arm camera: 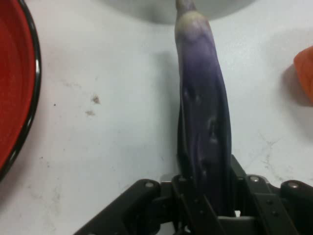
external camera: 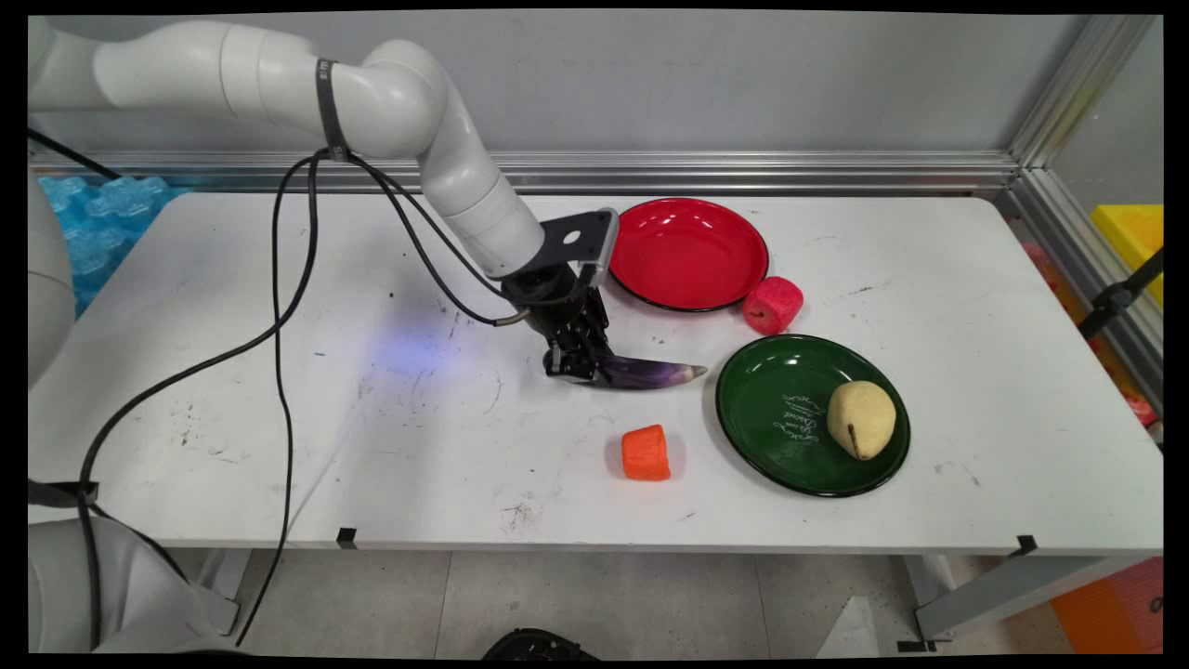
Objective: Place the picked object on the table
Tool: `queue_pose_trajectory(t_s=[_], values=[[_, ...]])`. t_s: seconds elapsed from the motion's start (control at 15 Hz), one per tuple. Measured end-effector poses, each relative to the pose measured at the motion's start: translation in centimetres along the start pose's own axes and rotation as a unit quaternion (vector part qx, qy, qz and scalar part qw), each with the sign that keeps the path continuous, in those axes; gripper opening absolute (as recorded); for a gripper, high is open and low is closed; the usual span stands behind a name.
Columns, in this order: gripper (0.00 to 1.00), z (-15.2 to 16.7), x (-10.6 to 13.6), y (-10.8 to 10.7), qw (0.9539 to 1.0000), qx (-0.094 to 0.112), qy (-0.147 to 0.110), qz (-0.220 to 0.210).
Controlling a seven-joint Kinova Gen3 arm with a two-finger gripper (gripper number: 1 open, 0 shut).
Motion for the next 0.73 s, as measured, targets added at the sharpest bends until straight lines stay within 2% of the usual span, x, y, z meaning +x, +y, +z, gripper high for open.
queue_pose_trajectory(t_s=[0.27,0.33,0.73], values=[[0.0,0.93,-0.32,-0.25,0.9999,-0.005,-0.001,0.012],[1.0,1.06,-0.31,-0.31,0.9999,-0.006,0.0,0.015],[1.0,0.35,0.09,-0.8,0.9997,-0.003,0.012,0.022]])
